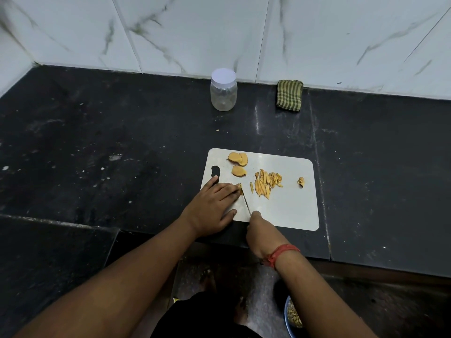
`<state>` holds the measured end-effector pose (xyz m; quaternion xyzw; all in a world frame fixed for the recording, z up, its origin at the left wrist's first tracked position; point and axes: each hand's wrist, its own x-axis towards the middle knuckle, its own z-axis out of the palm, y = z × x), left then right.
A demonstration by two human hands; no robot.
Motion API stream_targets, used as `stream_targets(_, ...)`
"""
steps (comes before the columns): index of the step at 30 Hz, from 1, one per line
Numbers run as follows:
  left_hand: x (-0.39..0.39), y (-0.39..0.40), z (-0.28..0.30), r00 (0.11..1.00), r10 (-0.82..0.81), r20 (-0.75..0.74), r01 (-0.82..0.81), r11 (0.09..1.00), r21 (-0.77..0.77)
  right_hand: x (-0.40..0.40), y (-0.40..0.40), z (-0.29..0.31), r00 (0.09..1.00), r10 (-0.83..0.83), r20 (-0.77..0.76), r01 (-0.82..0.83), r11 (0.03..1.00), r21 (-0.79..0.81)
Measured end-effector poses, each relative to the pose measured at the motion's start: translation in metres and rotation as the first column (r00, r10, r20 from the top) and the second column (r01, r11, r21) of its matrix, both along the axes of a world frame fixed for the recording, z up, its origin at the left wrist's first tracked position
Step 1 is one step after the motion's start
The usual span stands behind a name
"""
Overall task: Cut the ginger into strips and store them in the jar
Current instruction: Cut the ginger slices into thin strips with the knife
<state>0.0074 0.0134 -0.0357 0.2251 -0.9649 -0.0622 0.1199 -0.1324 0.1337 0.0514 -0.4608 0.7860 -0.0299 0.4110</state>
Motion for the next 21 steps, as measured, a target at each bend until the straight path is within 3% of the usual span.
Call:
stream_targets(8, 0.000, 0.000, 0.000, 1.000, 0.001, -0.007, -0.001, 1.000, 0.004, -0.008, 0.013, -0.002, 1.000, -0.024, 0.004, 0.024, 0.998, -0.066)
stream_targets(21, 0.000, 0.000, 0.000, 1.000, 0.000, -0.022, 0.000, 1.000, 0.009, -0.004, 0.021, -0.005, 0.999, -0.026, -0.021, 0.025, 0.999, -0.039)
